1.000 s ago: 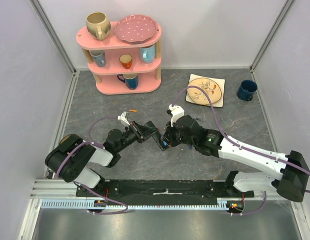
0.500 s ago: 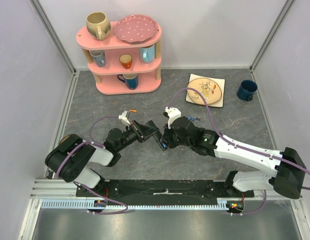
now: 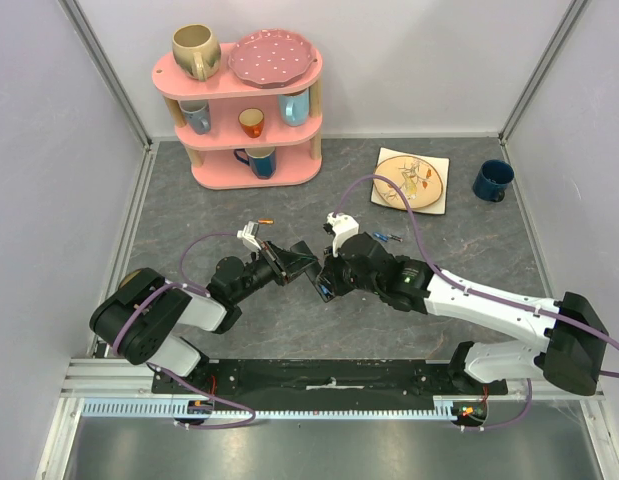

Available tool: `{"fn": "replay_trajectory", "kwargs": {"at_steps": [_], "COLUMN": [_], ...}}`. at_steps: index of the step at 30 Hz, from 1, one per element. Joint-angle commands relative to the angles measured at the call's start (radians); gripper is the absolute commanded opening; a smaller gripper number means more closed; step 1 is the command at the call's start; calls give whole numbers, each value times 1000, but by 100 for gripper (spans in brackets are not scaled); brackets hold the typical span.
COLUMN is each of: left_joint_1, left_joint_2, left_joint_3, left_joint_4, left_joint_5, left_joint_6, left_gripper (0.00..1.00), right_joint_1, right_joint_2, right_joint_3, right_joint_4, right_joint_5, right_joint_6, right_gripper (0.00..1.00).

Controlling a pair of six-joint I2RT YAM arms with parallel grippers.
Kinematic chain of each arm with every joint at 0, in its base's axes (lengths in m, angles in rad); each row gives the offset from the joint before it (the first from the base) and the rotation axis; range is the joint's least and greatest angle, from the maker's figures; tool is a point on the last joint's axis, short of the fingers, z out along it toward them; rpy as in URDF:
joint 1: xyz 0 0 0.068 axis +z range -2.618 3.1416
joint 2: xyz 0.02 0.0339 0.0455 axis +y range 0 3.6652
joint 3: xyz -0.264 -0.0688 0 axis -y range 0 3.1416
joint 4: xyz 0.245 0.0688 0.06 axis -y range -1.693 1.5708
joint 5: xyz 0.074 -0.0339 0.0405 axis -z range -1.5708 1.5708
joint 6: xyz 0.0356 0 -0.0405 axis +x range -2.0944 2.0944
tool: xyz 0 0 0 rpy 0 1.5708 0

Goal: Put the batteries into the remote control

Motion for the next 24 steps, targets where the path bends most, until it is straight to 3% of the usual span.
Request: {"fn": "replay_trajectory", "kwargs": {"at_steps": [1, 24], "left_joint_1": [-9, -9], "left_joint_2": [-13, -47], "left_joint_3": [24, 42], "left_joint_4": [375, 375], "left_joint_5": [2, -31], "left_joint_6": [-22, -6], "left_gripper": [2, 2], "right_joint_1": [12, 27], "right_joint_2": [7, -20], "right_joint_3": [13, -36], "right_joint_4": [48, 29], "right_joint_5": [24, 43], "right_joint_6": [5, 43], "right_gripper": [0, 0]}}
